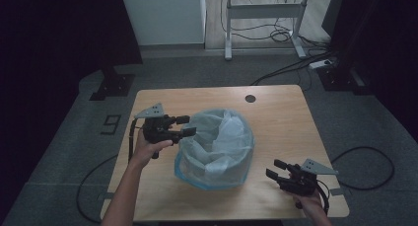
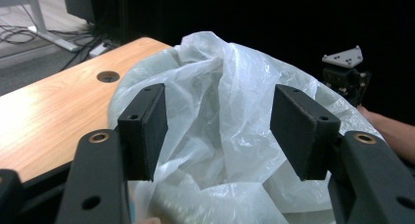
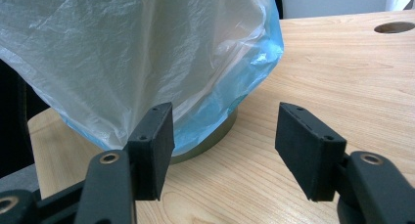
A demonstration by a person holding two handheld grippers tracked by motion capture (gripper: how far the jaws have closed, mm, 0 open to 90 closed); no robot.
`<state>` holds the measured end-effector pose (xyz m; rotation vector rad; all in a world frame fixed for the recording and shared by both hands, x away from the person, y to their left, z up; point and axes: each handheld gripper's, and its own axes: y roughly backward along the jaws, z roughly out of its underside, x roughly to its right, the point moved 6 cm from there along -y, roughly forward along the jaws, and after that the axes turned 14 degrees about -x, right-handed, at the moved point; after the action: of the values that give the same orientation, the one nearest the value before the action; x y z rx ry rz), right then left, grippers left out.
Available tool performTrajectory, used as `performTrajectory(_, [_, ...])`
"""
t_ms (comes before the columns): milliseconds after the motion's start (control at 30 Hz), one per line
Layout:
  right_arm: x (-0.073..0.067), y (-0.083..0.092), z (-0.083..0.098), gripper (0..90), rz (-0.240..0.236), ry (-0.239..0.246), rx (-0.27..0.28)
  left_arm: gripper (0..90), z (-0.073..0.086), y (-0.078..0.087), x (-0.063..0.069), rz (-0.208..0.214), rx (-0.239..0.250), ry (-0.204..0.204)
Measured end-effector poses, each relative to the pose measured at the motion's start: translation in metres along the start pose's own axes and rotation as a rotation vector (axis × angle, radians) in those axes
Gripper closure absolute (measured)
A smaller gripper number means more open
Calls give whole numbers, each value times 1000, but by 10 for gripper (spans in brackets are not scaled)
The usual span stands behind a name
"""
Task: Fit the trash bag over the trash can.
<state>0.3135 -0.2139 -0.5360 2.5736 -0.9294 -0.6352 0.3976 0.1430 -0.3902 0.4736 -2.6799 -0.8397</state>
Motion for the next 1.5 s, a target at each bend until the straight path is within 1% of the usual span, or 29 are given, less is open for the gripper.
performTrajectory(33, [0, 0, 0, 397, -1, 0, -1, 400, -4, -3, 1, 11, -15, -16])
performTrajectory(67, [0, 0, 0, 397, -1, 0, -1, 401, -4, -3, 1, 11, -15, -16])
performTrajectory(233, [1, 1, 2, 408, -5, -3, -5, 403, -13, -11, -1, 28, -45, -43])
performTrajectory(267, [1, 0, 2, 412, -7, -3, -9, 405, -15, -13, -1, 34, -52, -48])
performTrajectory(300, [0, 0, 2, 414, -10, -3, -9, 406, -17, -17, -1, 47, -66, -62])
performTrajectory(467, [0, 0, 3, 418, -15, -2, -13, 408, -24, -24, -1, 66, -88, -82])
performTrajectory(500, [0, 0, 3, 418, -15, -2, -13, 408, -26, -26, -1, 69, -91, -87])
performTrajectory(533, [0, 1, 3, 419, -13, -5, -12, 407, -32, -30, 0, 79, -99, -99])
performTrajectory(600, [1, 1, 3, 419, -12, -6, -11, 405, -35, -31, 0, 77, -103, -104])
performTrajectory(633, [1, 2, 3, 420, -11, -9, -10, 403, -39, -36, 1, 72, -119, -114])
performTrajectory(667, [1, 2, 3, 420, -11, -9, -10, 401, -39, -36, 1, 72, -119, -114])
performTrajectory(767, [1, 3, 4, 420, -13, -11, -8, 402, -47, -45, 2, 86, -138, -130])
performTrajectory(800, [1, 3, 4, 420, -13, -11, -8, 400, -47, -45, 2, 86, -138, -130])
performTrajectory(900, [0, 2, 4, 427, -22, -9, -13, 402, -55, -53, 1, 82, -151, -135])
performTrajectory(967, [-1, 2, 5, 428, -26, -8, -13, 402, -57, -55, 1, 84, -153, -136])
performTrajectory(1000, [-2, 2, 5, 431, -30, -5, -16, 411, -61, -60, 1, 82, -172, -142])
performTrajectory(1033, [-2, 2, 5, 431, -30, -5, -16, 417, -61, -60, 1, 82, -172, -142])
performTrajectory(1067, [-3, 2, 4, 433, -33, -4, -16, 431, -63, -64, 0, 80, -199, -142])
performTrajectory(1100, [-3, 2, 4, 433, -33, -4, -16, 441, -63, -64, 0, 80, -199, -142])
performTrajectory(1167, [-3, 3, 4, 432, -34, -1, -16, 448, -64, -69, 2, 79, -239, -153])
performTrajectory(1233, [-4, 3, 4, 432, -35, 0, -15, 451, -64, -71, 4, 77, -263, -165])
performTrajectory(1300, [-4, 4, 4, 432, -35, 2, -13, 451, -65, -69, 7, 74, -270, -176])
performTrajectory(1367, [-4, 4, 4, 432, -34, 1, -11, 451, -68, -66, 8, 75, -258, -178])
performTrajectory(1433, [-4, 4, 3, 432, -33, -1, -10, 451, -71, -63, 9, 84, -236, -172])
performTrajectory(1500, [-5, 4, 3, 432, -34, 2, -11, 450, -73, -63, 10, 86, -236, -174])
